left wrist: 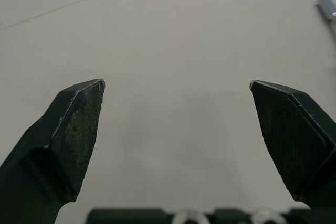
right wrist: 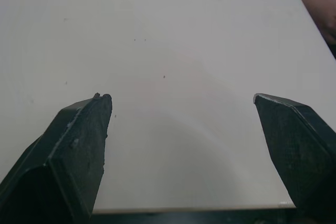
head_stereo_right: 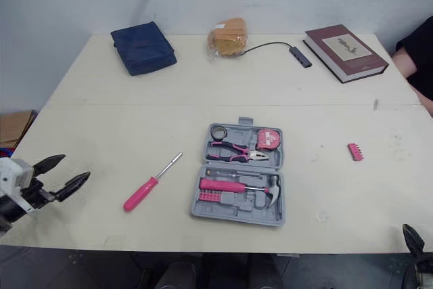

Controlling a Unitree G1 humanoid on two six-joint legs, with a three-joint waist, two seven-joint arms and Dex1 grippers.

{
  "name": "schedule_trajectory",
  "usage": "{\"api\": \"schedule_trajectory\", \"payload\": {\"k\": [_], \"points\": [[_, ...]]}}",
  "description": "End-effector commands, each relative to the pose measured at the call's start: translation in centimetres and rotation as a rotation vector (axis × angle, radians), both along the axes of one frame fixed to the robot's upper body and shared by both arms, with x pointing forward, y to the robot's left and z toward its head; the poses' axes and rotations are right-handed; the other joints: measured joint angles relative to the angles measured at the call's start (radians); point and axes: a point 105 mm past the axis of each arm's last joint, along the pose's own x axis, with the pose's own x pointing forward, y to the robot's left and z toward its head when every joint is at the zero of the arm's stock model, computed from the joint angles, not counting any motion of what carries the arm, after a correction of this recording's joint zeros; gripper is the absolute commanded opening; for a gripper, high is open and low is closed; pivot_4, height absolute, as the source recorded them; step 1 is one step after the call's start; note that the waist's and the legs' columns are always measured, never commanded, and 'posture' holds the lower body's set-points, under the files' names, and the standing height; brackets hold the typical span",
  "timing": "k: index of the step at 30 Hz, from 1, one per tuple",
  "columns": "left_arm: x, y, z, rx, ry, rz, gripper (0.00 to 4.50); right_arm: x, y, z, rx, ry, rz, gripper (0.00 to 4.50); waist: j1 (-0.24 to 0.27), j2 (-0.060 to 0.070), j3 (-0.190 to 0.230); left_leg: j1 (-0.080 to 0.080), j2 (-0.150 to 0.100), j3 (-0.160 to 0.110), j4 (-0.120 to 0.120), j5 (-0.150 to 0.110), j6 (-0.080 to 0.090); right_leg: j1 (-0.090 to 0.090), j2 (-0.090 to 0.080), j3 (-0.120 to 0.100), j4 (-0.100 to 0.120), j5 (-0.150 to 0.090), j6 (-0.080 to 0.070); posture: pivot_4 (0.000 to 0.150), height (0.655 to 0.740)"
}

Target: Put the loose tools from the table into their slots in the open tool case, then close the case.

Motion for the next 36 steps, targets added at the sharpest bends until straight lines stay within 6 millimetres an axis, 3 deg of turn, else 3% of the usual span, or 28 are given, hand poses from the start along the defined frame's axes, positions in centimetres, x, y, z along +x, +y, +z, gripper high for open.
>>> {"api": "schedule_trajectory", "payload": {"k": [1, 3, 7, 12, 15, 25, 33, 36], "points": [[0.8, -1.9, 2.0, -0.01, -0.076, -0.053, 4.48, 1.6, 0.9, 1.3, 0.035, -0.047, 0.026, 4.5, 0.001, 0.0, 0.0, 0.0, 0.0, 0.0, 0.0, 0.0, 0.0, -0.001, 0.0, 0.0, 0.0, 0.0, 0.0, 0.15, 0.74], [1.6, -3.4, 2.7, -0.048, -0.095, -0.089, 4.48, 3.3, 2.6, 1.7, 0.058, -0.047, 0.098, 4.5, 0.001, 0.0, 0.0, -0.001, 0.001, 0.0, 0.0, 0.0, -0.001, -0.002, 0.001, -0.001, 0.001, 0.0, -0.001, 0.15, 0.74], [3.3, -9.4, 5.2, -0.107, -0.153, -0.289, 4.48, 8.7, 5.7, 4.6, 0.078, -0.094, 0.191, 4.5, -0.002, 0.0, 0.0, -0.002, 0.0, 0.0, 0.002, 0.001, -0.002, -0.002, 0.001, -0.001, 0.002, 0.001, 0.0, 0.15, 0.74], [3.2, -15.0, 7.1, -0.153, -0.167, -0.503, 4.48, 11.9, 5.9, 5.2, 0.058, -0.017, 0.205, 4.5, 0.0, 0.0, 0.0, -0.003, -0.001, -0.001, 0.003, 0.005, -0.008, -0.003, 0.002, -0.001, 0.002, 0.001, 0.0, 0.15, 0.74], [2.9, -17.2, 7.8, -0.177, -0.168, -0.587, 4.48, 13.5, 5.6, 5.0, 0.054, -0.014, 0.214, 4.5, 0.003, 0.0, 0.0, -0.005, 0.001, 0.0, 0.003, 0.005, -0.009, -0.004, 0.004, -0.002, 0.001, 0.001, 0.0, 0.15, 0.74], [1.7, -21.0, 8.8, -0.185, -0.137, -0.793, 4.48, 16.0, 2.4, 2.6, 0.146, 0.062, 0.189, 4.5, 0.0, 0.0, 0.0, -0.004, -0.001, 0.003, 0.005, 0.006, -0.007, -0.004, 0.004, -0.001, 0.002, 0.002, 0.002, 0.15, 0.74], [1.4, -21.5, 8.8, -0.185, -0.115, -0.826, 4.48, 17.0, 2.5, 0.9, 0.186, 0.09, 0.265, 4.5, -0.018, 0.0, 0.0, -0.004, 0.0, 0.005, 0.006, 0.007, -0.007, -0.003, 0.006, -0.002, 0.002, 0.003, 0.003, 0.15, 0.74], [1.2, -21.4, 8.7, -0.188, -0.105, -0.826, 4.48, 17.1, 3.5, 0.1, 0.174, 0.126, 0.335, 4.5, -0.02, 0.0, 0.0, -0.004, 0.0, 0.005, 0.006, 0.007, -0.007, -0.003, 0.006, -0.001, 0.002, 0.003, 0.003, 0.15, 0.74]]}}
